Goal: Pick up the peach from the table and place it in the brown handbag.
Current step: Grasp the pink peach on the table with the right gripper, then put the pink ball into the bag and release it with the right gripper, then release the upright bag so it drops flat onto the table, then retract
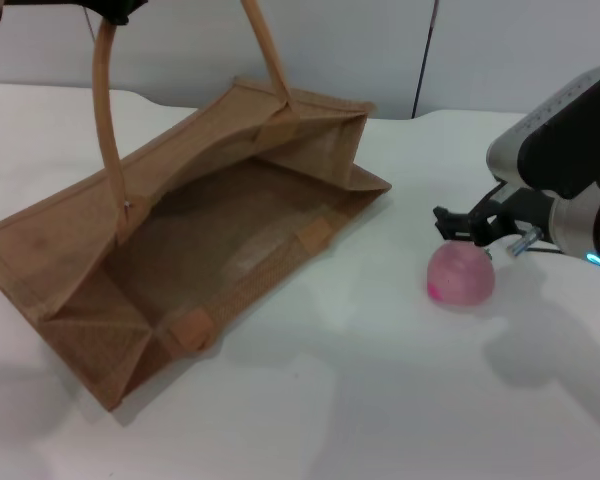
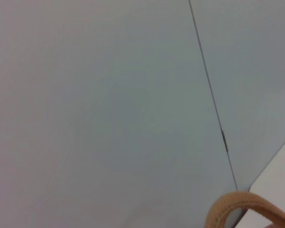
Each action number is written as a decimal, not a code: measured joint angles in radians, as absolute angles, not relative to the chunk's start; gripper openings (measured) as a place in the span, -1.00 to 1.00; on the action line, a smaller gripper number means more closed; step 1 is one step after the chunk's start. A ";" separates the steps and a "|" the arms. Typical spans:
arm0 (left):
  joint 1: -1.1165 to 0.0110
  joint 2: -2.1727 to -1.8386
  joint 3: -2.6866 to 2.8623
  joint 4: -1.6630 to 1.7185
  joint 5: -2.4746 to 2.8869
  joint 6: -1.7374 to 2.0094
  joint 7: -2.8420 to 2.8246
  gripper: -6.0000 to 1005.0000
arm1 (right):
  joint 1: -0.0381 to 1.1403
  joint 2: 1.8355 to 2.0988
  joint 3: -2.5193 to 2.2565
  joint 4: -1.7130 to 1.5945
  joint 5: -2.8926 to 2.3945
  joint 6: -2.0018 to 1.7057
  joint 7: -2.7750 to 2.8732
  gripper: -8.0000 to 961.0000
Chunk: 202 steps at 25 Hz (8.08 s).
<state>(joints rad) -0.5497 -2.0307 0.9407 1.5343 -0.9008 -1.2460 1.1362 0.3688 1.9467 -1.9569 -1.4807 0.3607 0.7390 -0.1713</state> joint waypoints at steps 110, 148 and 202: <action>-0.629 -2.037 0.859 1.727 -0.864 -1.438 1.086 -0.75 | 0.680 2.020 -1.811 -1.211 0.540 1.071 -0.401 0.36; -0.654 -2.040 0.957 1.730 -0.931 -1.429 1.059 -0.75 | 0.754 2.022 -1.928 -1.126 0.748 0.714 -0.468 0.14; -0.554 -2.037 0.822 1.721 -0.893 -1.395 1.072 -0.74 | 0.718 2.019 -1.603 -1.280 0.449 1.055 -0.502 0.86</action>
